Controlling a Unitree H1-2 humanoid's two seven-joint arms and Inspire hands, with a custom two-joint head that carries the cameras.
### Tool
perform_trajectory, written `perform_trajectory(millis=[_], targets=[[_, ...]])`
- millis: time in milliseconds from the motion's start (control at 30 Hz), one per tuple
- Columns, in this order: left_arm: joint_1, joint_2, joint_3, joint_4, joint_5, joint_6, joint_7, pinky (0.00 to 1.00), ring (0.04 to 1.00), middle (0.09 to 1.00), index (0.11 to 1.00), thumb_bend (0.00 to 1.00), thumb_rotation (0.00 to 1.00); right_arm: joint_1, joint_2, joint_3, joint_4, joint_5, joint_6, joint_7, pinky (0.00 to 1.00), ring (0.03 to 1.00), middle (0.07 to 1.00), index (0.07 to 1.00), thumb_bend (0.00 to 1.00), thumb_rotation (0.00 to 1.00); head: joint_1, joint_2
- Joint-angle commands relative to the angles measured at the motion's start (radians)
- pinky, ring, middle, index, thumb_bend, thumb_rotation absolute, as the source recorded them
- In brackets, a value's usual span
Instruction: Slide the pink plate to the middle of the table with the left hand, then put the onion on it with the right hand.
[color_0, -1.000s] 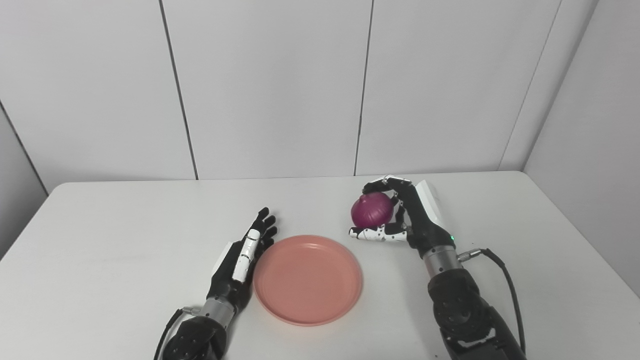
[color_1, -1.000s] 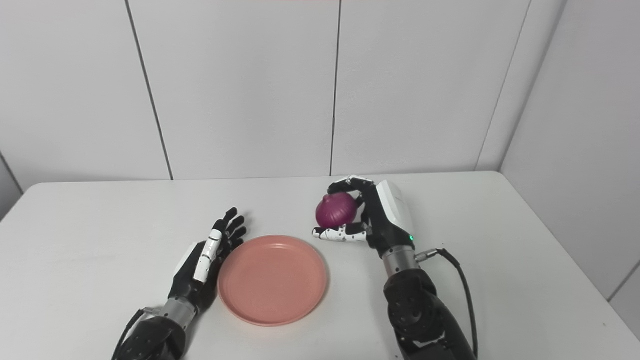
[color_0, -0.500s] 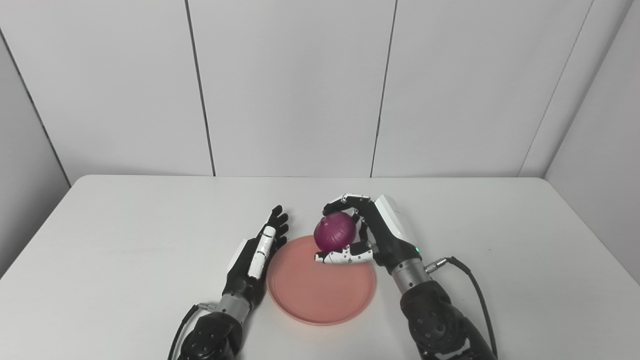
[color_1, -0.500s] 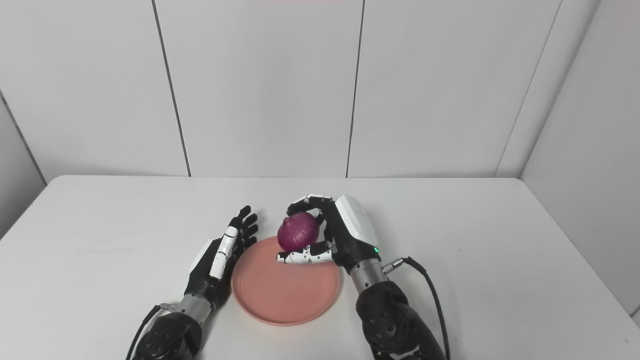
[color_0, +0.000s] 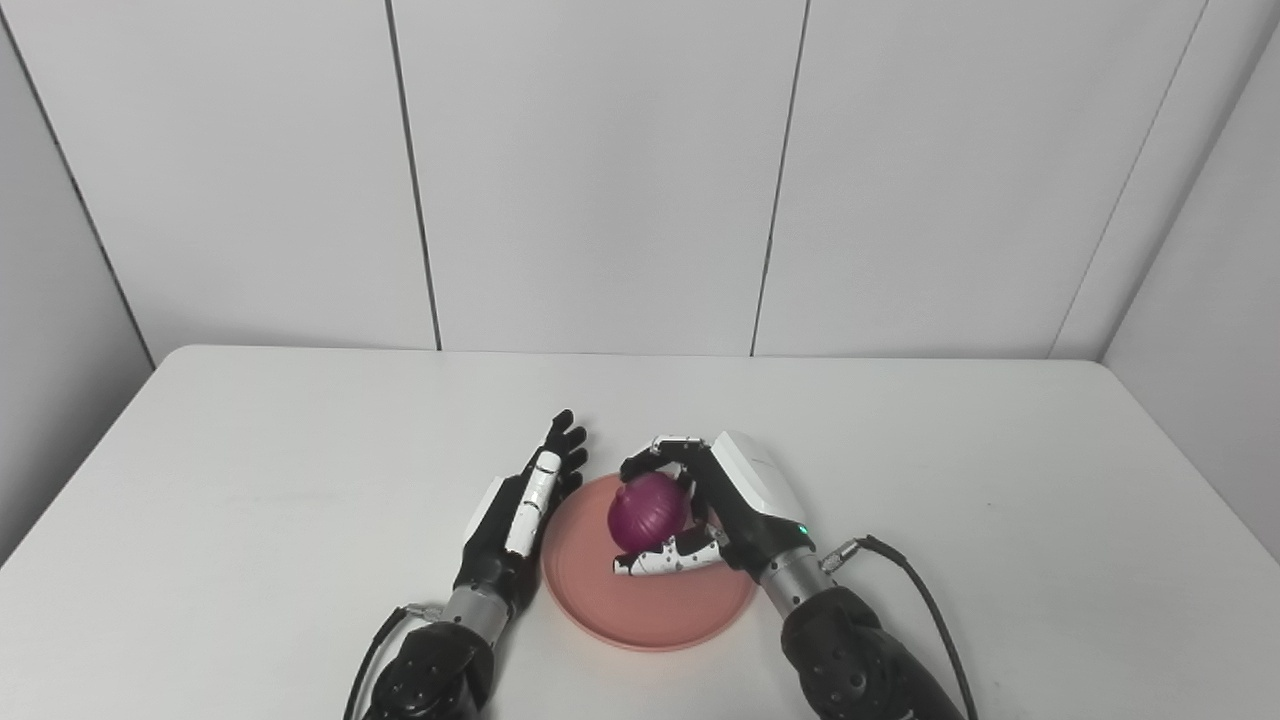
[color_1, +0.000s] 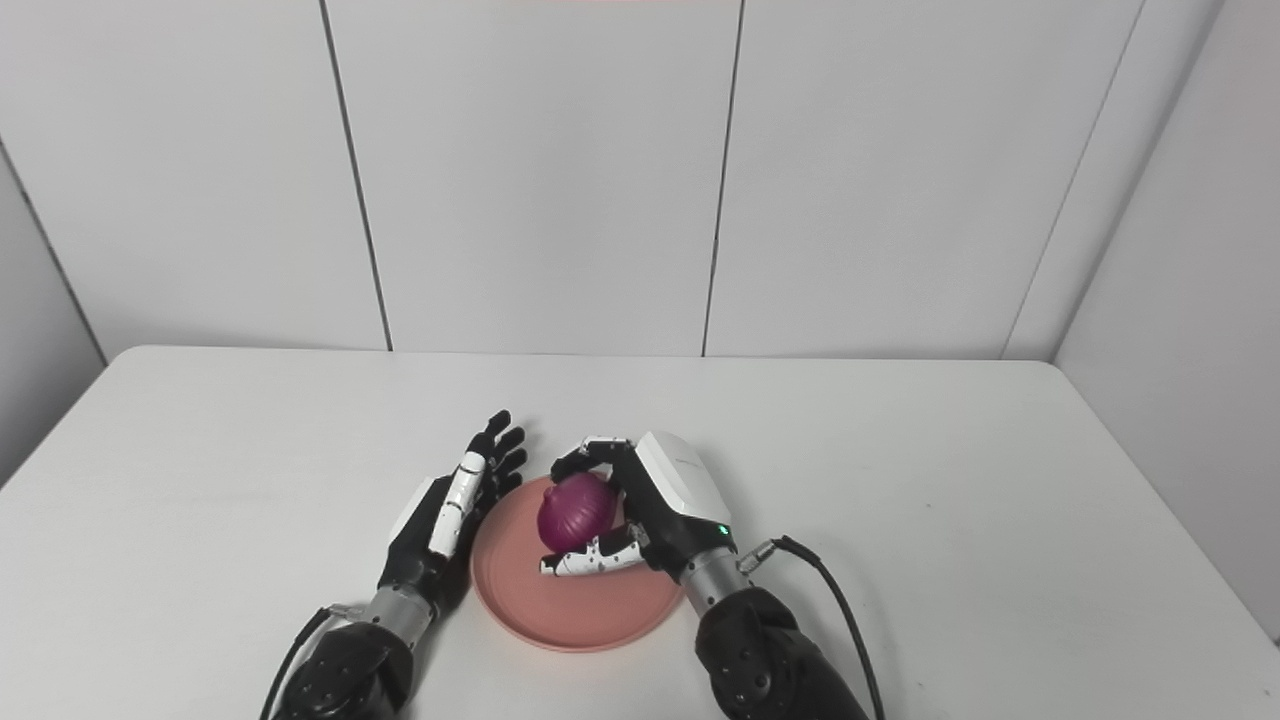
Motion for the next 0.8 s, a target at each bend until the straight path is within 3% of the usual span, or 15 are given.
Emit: perform_trajectory(millis=[0,367,600,667,767], targets=[[-0.010,-0.012,-0.008,-0.015,0.006,0.019,-0.001,0.98,0.978,0.984,0.990,0.61,1.00,-0.037,-0.004,-0.001,-0.020,-0.003,-0.045,0.001,0.23,0.367,0.456,0.535,0.50,0.00,0.001,0.001],[-0.010,-0.007,-0.011,-0.012,0.004,0.019,-0.007,0.99,0.980,0.982,0.989,0.61,1.00,-0.010,-0.029,-0.002,-0.021,-0.022,-0.073,-0.010,0.24,0.364,0.446,0.541,0.50,0.00,-0.008,-0.003],[-0.008,-0.004,-0.013,-0.011,0.008,0.014,-0.007,0.99,0.979,0.982,0.988,0.62,1.00,0.000,-0.036,0.005,-0.014,-0.070,-0.106,-0.060,0.49,0.478,0.469,0.521,0.51,0.00,-0.014,-0.003],[-0.008,-0.004,-0.013,-0.011,0.005,0.013,-0.010,0.99,0.979,0.981,0.986,0.62,1.00,0.002,-0.037,0.007,-0.011,-0.082,-0.129,-0.075,0.58,0.570,0.577,0.499,0.50,0.11,-0.014,-0.003],[-0.008,-0.004,-0.012,-0.012,0.002,0.013,-0.012,0.99,0.979,0.984,0.987,0.61,1.00,0.005,-0.039,0.007,-0.010,-0.091,-0.150,-0.082,0.64,0.633,0.638,0.496,0.50,0.15,-0.013,-0.002]])
